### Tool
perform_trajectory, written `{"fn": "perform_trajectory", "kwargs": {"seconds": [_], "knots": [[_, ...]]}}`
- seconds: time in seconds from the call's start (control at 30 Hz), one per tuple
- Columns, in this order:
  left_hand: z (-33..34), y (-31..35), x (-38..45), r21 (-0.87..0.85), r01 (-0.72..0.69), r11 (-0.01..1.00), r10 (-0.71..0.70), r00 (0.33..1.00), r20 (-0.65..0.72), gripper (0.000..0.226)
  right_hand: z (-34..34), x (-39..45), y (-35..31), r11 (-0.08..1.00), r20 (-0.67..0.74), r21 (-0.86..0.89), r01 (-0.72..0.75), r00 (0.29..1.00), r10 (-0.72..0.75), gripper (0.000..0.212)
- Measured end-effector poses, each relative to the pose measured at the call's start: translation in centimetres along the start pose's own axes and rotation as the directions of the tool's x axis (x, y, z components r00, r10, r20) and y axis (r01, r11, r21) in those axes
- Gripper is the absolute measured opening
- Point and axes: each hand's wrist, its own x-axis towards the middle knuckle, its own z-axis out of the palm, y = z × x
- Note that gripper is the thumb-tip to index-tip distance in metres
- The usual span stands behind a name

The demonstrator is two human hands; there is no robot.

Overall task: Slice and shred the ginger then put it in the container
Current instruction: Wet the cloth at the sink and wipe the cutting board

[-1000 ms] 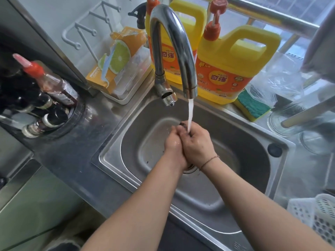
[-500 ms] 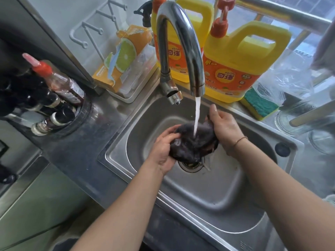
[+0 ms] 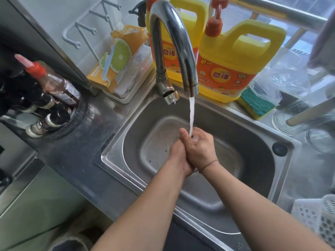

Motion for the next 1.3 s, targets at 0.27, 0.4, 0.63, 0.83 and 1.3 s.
{"fn": "perform_trajectory", "kwargs": {"seconds": [0.27, 0.4, 0.63, 0.83, 1.3], "knots": [[-0.6, -0.2, -0.4, 0.169, -0.129, 0.977, 0.123, 0.991, 0.044, 0.041, -1.2, 4.0, 1.1, 0.919, 0.031, 0.096, -0.382, 0.924, 0.381, 0.054], [-2.3, 0.5, -0.7, -0.013, -0.176, 0.984, 0.177, 0.978, 0.107, 0.019, -2.9, 3.3, 1.9, 0.972, -0.075, 0.056, -0.229, 0.970, 0.233, 0.023], [-2.0, 1.0, -0.4, -0.078, -0.121, 0.990, 0.126, 0.990, 0.061, 0.041, -1.1, -1.3, 1.6, 0.920, 0.061, 0.022, 0.392, 0.918, -0.393, 0.030], [-1.3, 0.3, -0.1, -0.008, -0.222, 0.975, 0.222, 0.974, 0.033, 0.016, -0.5, -0.2, 1.0, 0.897, 0.093, -0.249, 0.365, 0.931, -0.353, 0.043], [-5.6, 1.8, 0.4, 0.660, -0.664, 0.353, 0.816, 0.563, 0.130, 0.029, -4.5, 1.5, 2.8, 0.580, 0.310, 0.684, -0.442, 0.896, 0.317, 0.027]]}}
